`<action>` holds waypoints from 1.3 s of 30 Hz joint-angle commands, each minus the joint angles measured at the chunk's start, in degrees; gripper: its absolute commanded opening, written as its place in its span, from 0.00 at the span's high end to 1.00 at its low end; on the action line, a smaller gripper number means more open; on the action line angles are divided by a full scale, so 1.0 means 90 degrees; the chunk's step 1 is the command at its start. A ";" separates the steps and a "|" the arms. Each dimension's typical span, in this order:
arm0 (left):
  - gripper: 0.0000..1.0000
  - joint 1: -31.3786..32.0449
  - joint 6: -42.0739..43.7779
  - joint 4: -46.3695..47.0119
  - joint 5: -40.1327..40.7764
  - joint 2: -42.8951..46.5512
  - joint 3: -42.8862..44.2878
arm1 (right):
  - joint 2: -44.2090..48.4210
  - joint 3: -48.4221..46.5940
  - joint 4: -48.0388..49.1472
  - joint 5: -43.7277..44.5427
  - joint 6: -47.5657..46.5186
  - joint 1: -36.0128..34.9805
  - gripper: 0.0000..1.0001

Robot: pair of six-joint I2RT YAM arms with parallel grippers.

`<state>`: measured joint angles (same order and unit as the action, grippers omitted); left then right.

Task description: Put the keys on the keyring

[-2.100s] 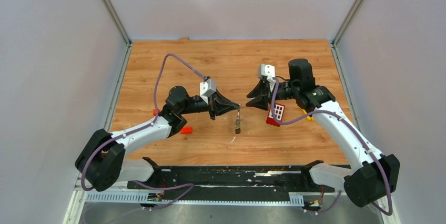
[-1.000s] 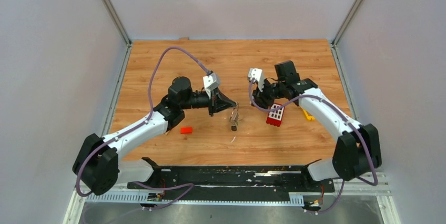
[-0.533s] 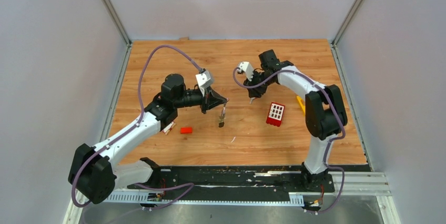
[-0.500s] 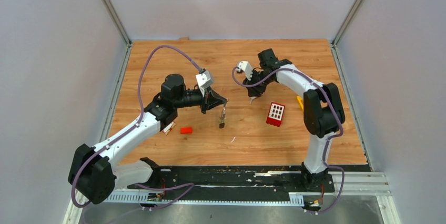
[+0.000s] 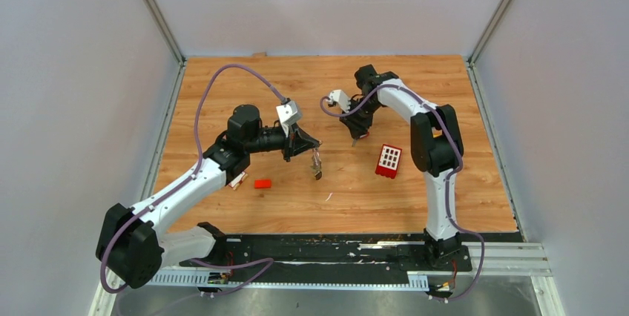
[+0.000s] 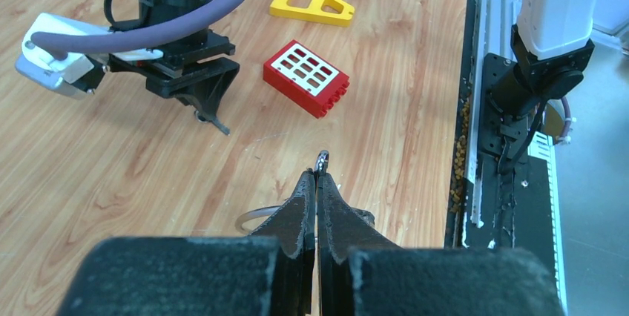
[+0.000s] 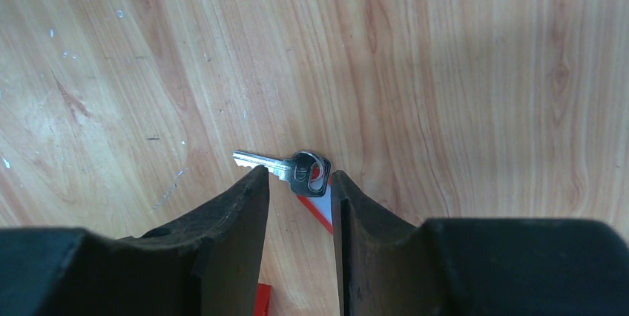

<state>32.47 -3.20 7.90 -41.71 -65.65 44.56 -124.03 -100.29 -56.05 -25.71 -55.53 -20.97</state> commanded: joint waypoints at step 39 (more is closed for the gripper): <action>1.00 -0.0033 -0.0010 0.0408 -0.0335 0.0060 0.0167 | 0.0082 0.0143 -0.0529 -0.1025 -0.0170 -0.0039 1.00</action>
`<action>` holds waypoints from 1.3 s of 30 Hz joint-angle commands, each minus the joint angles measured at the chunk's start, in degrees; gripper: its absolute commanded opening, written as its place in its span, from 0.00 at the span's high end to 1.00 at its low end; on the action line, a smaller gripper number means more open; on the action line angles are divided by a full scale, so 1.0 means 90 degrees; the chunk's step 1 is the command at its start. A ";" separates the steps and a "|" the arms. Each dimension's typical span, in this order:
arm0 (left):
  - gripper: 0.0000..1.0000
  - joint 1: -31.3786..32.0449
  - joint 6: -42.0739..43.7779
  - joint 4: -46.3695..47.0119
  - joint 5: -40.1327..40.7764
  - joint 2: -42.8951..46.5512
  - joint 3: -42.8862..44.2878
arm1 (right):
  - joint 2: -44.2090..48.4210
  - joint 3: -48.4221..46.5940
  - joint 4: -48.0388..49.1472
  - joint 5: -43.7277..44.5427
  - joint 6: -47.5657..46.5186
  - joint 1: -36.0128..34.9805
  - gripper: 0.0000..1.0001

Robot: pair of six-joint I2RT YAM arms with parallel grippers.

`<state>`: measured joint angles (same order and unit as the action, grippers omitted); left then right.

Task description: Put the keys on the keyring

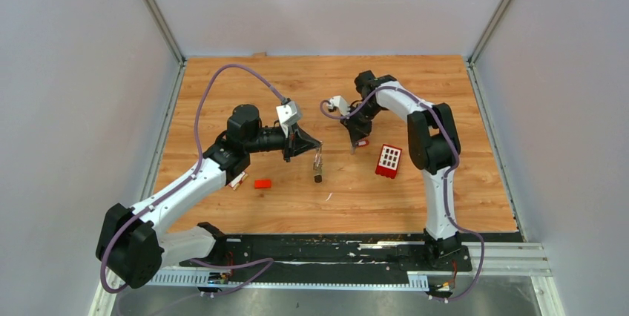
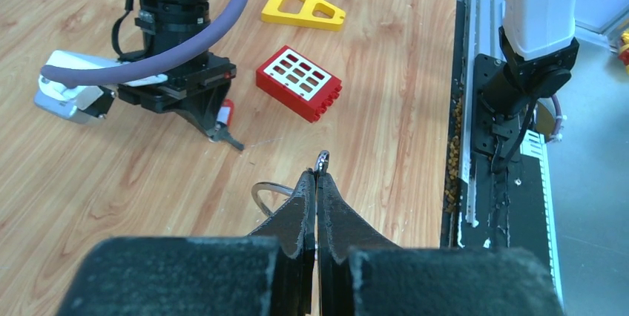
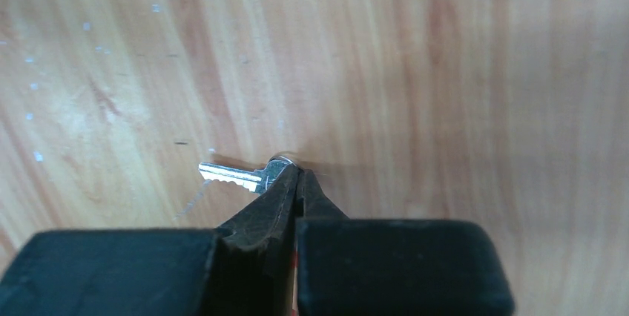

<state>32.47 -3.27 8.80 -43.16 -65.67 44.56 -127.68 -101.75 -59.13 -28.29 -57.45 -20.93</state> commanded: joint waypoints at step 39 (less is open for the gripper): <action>1.00 -0.0033 0.0060 0.0234 -0.0318 0.0075 0.0147 | 0.0840 0.1498 0.0415 -0.0787 0.0233 -0.0213 0.64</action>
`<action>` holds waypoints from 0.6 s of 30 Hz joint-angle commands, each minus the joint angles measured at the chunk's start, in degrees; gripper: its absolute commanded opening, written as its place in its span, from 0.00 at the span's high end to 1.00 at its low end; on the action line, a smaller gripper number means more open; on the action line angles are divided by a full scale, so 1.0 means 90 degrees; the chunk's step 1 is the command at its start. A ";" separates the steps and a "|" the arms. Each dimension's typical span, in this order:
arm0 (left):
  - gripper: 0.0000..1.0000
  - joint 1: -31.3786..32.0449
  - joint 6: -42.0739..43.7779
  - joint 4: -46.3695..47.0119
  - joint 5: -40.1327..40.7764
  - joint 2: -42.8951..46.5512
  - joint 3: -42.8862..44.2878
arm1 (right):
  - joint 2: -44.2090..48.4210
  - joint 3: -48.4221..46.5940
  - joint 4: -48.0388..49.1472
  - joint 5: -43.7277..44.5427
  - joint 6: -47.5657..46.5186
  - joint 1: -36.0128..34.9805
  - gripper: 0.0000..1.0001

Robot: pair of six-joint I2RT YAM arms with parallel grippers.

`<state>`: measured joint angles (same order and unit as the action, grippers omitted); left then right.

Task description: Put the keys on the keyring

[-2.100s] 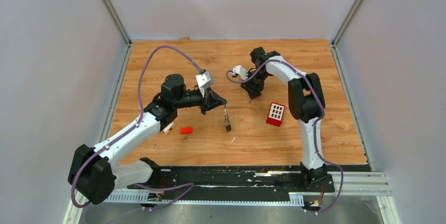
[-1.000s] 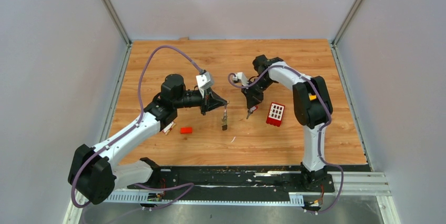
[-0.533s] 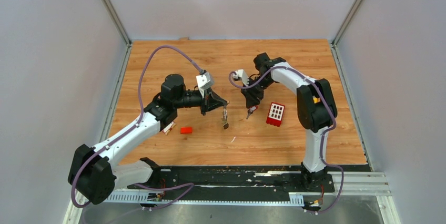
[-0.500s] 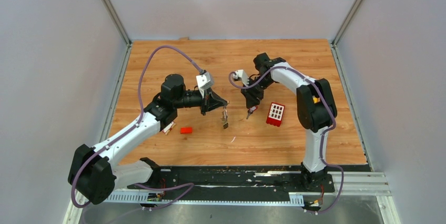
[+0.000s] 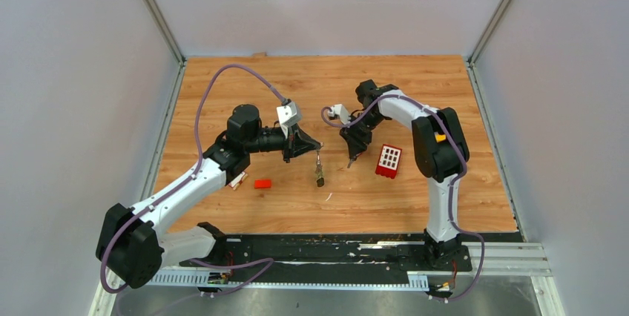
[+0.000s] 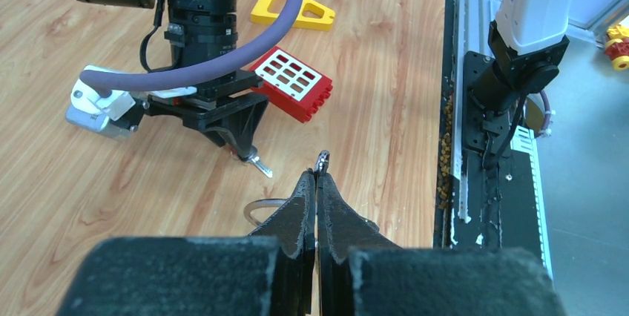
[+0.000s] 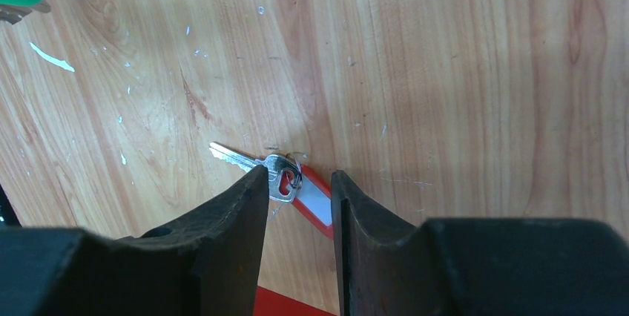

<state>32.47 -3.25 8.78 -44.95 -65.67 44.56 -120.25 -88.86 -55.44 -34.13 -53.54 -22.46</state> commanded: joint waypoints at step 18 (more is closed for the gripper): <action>1.00 -0.0033 0.0048 0.0246 -0.0128 0.0102 0.0141 | 0.0007 0.0075 -0.0103 -0.0359 -0.0260 -0.0051 0.90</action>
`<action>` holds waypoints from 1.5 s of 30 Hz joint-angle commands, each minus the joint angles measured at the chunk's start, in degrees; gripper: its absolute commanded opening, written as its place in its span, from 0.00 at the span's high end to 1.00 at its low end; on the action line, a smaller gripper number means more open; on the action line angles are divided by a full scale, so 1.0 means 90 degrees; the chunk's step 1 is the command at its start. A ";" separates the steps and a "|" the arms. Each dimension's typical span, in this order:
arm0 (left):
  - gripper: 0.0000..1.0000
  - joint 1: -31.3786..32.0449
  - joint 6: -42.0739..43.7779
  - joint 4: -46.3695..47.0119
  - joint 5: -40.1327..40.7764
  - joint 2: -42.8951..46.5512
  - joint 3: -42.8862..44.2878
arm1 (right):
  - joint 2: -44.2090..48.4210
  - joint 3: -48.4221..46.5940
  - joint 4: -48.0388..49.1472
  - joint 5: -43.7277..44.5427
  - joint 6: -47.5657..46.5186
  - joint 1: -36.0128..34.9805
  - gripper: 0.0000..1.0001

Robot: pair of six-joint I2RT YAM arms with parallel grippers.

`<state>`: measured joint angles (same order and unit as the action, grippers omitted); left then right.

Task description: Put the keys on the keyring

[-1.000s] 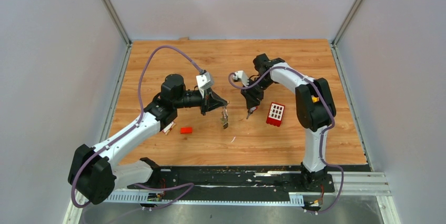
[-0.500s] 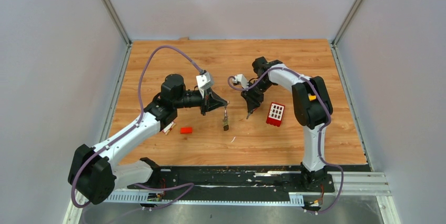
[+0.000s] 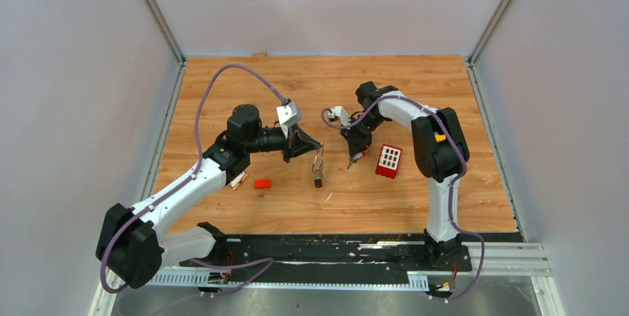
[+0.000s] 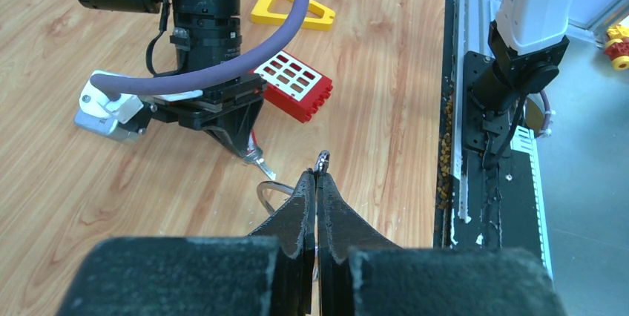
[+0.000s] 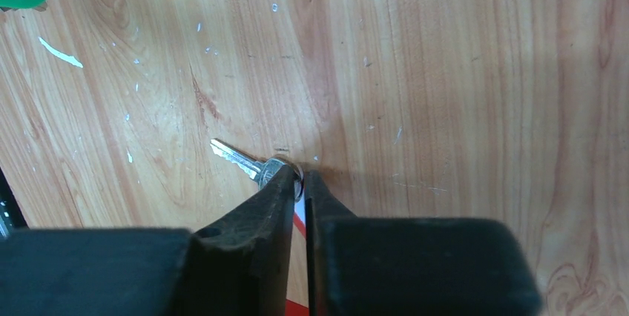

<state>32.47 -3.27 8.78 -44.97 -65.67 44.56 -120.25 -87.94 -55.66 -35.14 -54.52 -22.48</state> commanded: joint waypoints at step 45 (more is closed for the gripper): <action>1.00 -0.0033 0.0041 0.0241 -0.0122 0.0153 0.0156 | 0.0402 0.0307 0.1281 0.0590 0.1355 -0.0335 0.96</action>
<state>32.47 -3.27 8.78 -44.97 -65.67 44.56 -116.27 -85.34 -46.87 -30.41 -43.92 -24.43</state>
